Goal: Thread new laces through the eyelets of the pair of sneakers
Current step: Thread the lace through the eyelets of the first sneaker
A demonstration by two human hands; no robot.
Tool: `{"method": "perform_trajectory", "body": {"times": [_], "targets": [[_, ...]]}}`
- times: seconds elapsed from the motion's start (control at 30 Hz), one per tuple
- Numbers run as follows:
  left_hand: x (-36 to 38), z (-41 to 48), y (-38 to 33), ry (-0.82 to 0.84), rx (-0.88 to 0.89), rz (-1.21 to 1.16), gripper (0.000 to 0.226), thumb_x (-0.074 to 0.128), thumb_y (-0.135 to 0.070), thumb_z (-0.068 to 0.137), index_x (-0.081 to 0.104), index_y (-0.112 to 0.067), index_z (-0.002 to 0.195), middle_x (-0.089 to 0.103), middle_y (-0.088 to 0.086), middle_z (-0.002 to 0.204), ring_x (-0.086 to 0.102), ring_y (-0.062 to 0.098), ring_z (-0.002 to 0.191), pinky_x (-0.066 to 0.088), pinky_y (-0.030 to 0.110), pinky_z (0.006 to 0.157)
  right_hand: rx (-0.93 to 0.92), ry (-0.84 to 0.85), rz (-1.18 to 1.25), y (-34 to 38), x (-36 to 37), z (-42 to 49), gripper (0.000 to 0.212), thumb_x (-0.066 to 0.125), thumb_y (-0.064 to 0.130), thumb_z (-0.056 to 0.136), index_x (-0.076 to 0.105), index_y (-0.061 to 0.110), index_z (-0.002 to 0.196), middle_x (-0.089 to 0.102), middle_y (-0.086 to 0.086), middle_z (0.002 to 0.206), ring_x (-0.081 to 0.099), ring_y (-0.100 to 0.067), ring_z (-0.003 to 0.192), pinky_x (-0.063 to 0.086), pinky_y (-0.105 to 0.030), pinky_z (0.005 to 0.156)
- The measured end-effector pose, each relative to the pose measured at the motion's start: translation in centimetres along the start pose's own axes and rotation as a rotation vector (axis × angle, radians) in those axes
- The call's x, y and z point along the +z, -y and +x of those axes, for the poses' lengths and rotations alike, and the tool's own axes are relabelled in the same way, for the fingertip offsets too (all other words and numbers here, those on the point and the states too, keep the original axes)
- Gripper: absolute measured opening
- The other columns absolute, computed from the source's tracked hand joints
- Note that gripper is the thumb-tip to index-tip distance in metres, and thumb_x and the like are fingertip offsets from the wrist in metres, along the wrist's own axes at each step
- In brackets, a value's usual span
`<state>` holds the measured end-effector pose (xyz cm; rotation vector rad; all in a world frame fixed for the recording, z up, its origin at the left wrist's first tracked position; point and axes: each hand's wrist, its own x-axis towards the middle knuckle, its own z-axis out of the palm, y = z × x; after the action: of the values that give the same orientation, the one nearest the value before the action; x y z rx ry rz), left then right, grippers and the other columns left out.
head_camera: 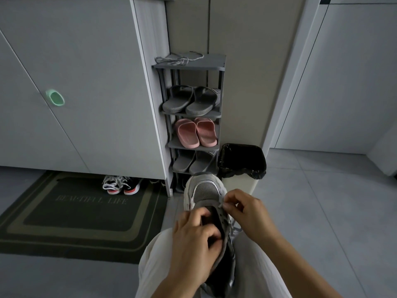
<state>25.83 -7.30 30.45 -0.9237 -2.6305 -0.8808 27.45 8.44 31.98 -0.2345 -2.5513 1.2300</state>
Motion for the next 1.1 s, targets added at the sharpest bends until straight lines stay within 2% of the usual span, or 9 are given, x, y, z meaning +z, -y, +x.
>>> {"method": "perform_trajectory", "body": {"times": [0.13, 0.23, 0.43, 0.53, 0.73, 0.83, 0.93, 1.0, 1.1], "targets": [[0.0, 1.4, 1.0, -0.085, -0.085, 0.044, 0.038, 0.09, -0.019, 0.042, 0.067, -0.027, 0.071, 0.06, 0.0, 0.099, 0.049, 0.018, 0.091, 0.046, 0.028, 0.071, -0.031, -0.009, -0.061, 0.2, -0.2, 0.1, 0.023, 0.066, 0.009, 0.08, 0.056, 0.028, 0.072, 0.056, 0.016, 0.071, 0.053, 0.008, 0.068, 0.038, -0.005, 0.058], [0.5, 2.7, 0.4, -0.041, -0.132, 0.102, 0.04, 0.091, -0.025, 0.038, 0.068, -0.028, 0.071, 0.062, 0.002, 0.105, 0.059, 0.024, 0.094, 0.051, 0.033, 0.073, -0.032, -0.011, -0.097, -0.1, 0.0, 0.0, 0.008, 0.066, 0.009, 0.081, 0.066, 0.017, 0.082, 0.055, 0.019, 0.074, 0.053, 0.008, 0.072, 0.038, -0.005, 0.06], [1.6, 3.8, 0.3, -0.058, -0.216, -0.017, 0.029, 0.082, -0.009, 0.056, 0.073, -0.026, 0.077, 0.058, 0.002, 0.124, 0.051, 0.031, 0.111, 0.045, 0.038, 0.089, 0.009, 0.066, -0.173, 0.4, 0.4, -0.2, 0.017, 0.062, 0.024, 0.083, 0.06, 0.016, 0.099, 0.048, 0.013, 0.087, 0.051, 0.003, 0.075, 0.036, -0.006, 0.065], [1.6, 3.6, 0.8, -0.082, -0.168, -0.104, 0.038, 0.071, -0.001, 0.07, 0.073, -0.034, 0.088, 0.043, -0.004, 0.14, 0.036, 0.027, 0.126, 0.028, 0.03, 0.098, 0.116, 0.173, -0.257, 1.2, 0.7, -0.2, 0.037, 0.06, 0.037, 0.081, 0.048, 0.015, 0.107, 0.045, 0.004, 0.104, 0.047, -0.01, 0.092, 0.033, -0.016, 0.074], [1.2, 3.4, 1.5, -0.011, -0.123, -0.138, 0.034, 0.062, -0.009, 0.082, 0.07, -0.039, 0.097, 0.008, -0.023, 0.142, 0.01, 0.019, 0.139, 0.016, 0.025, 0.107, 0.15, 0.172, -0.292, 1.8, 0.6, 0.1, 0.037, 0.06, 0.024, 0.076, 0.052, 0.013, 0.11, 0.054, -0.001, 0.109, 0.053, -0.018, 0.099, 0.041, -0.02, 0.077], [1.3, 3.3, 1.1, -0.016, -0.145, -0.125, 0.028, 0.069, -0.018, 0.077, 0.07, -0.039, 0.095, 0.012, -0.02, 0.147, 0.01, 0.016, 0.139, 0.014, 0.024, 0.106, 0.137, 0.142, -0.219, 1.6, 0.1, 0.0, 0.035, 0.062, 0.017, 0.073, 0.057, 0.018, 0.108, 0.053, 0.008, 0.092, 0.048, -0.003, 0.077, 0.037, -0.008, 0.063], [1.8, 3.6, 0.8, -0.05, -0.16, -0.098, 0.023, 0.079, -0.022, 0.065, 0.073, -0.036, 0.082, 0.029, -0.012, 0.147, 0.022, 0.018, 0.134, 0.024, 0.033, 0.105, 0.167, 0.13, -0.144, 1.2, -0.2, -0.1, 0.036, 0.063, 0.01, 0.072, 0.062, 0.018, 0.107, 0.051, 0.019, 0.079, 0.047, 0.005, 0.068, 0.037, -0.002, 0.062], [2.3, 4.0, 0.8, -0.098, -0.145, -0.047, 0.022, 0.085, -0.023, 0.054, 0.072, -0.032, 0.068, 0.046, -0.003, 0.14, 0.03, 0.019, 0.127, 0.034, 0.038, 0.098, 0.222, 0.133, -0.064, 1.0, -0.3, -0.1, 0.035, 0.062, 0.006, 0.071, 0.064, 0.018, 0.104, 0.058, 0.015, 0.08, 0.053, 0.0, 0.07, 0.041, -0.006, 0.062], [3.0, 4.5, 0.7, -0.155, -0.08, 0.002, 0.023, 0.087, -0.022, 0.05, 0.068, -0.029, 0.06, 0.056, -0.001, 0.131, 0.034, 0.018, 0.121, 0.033, 0.033, 0.095, 0.302, 0.158, 0.087, 0.7, -0.7, -0.1, 0.034, 0.06, 0.0, 0.072, 0.065, 0.024, 0.094, 0.067, 0.002, 0.086, 0.058, -0.006, 0.069, 0.047, -0.014, 0.062]]}}
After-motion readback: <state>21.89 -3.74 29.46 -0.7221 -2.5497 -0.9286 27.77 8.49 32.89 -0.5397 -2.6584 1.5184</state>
